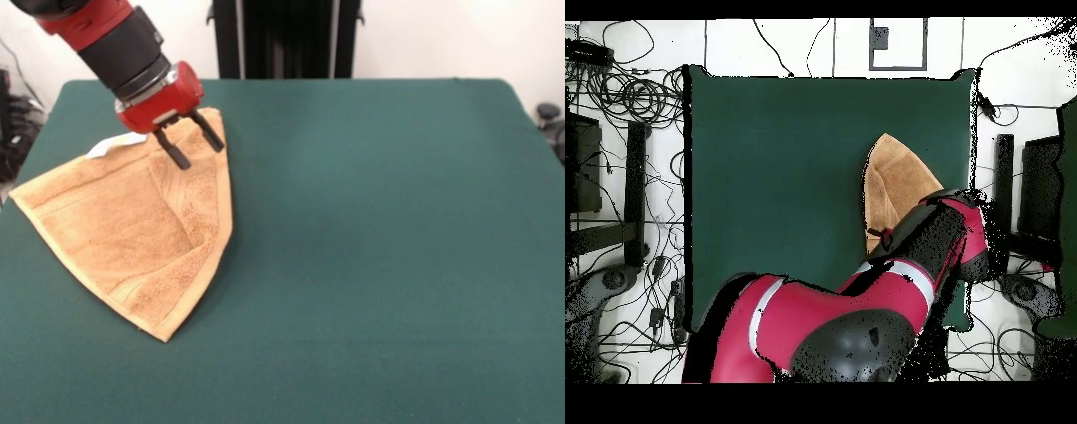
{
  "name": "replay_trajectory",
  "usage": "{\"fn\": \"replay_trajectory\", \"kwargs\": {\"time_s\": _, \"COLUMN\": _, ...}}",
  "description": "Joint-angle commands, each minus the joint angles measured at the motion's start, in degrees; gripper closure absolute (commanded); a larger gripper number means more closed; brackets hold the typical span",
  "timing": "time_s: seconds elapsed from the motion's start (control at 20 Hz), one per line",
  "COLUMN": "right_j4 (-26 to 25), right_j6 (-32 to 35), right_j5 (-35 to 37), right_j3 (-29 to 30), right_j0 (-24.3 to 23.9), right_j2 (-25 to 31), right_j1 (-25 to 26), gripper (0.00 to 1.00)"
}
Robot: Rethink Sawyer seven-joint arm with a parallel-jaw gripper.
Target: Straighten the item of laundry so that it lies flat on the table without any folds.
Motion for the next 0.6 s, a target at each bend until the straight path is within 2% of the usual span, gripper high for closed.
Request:
{"fn": "replay_trajectory", "kwargs": {"time_s": 0.05, "right_j4": 0.47, "right_j6": 14.12, "right_j5": -2.58, "right_j3": 3.93, "right_j0": 1.75, "right_j2": 6.64, "right_j1": 3.41, "gripper": 0.00}}
{"fn": "replay_trajectory", "kwargs": {"time_s": 0.3, "right_j4": 6.24, "right_j6": 3.09, "right_j5": 4.36, "right_j3": 5.07, "right_j0": -0.44, "right_j2": 9.19, "right_j1": 3.13, "gripper": 0.00}}
{"fn": "replay_trajectory", "kwargs": {"time_s": 0.6, "right_j4": 10.13, "right_j6": -2.68, "right_j5": 7.49, "right_j3": 6.13, "right_j0": -1.17, "right_j2": 9.24, "right_j1": 2.27, "gripper": 0.00}}
